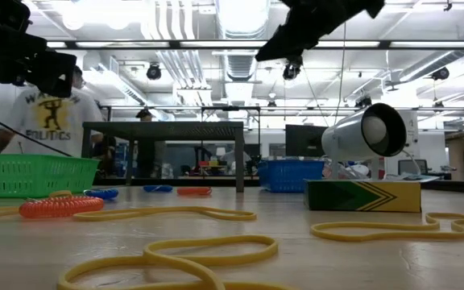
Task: Pick & Place Office Desk Supplies
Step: Put the yellow rubber band into the blue bin
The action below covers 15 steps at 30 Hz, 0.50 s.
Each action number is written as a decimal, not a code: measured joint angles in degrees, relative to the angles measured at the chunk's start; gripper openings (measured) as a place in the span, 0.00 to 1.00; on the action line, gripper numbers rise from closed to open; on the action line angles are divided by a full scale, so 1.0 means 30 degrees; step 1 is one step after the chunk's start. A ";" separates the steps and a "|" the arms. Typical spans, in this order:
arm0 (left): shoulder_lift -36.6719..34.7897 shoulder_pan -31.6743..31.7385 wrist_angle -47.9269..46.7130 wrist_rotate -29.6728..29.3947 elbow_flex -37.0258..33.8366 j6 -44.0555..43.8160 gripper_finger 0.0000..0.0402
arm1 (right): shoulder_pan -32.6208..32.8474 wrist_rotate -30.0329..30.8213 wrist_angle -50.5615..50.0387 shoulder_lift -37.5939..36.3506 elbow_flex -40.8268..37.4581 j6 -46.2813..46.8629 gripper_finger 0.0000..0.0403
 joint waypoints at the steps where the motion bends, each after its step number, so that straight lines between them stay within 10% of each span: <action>1: 0.0000 -0.0005 0.0000 0.0005 0.0000 0.0000 0.50 | 0.0477 0.0732 0.0587 -0.0118 -0.0364 0.0387 0.38; 15: 0.0000 -0.0006 0.0001 0.0003 0.0000 0.0001 0.50 | 0.5653 0.4744 0.3271 -0.0027 -0.2766 0.4930 0.38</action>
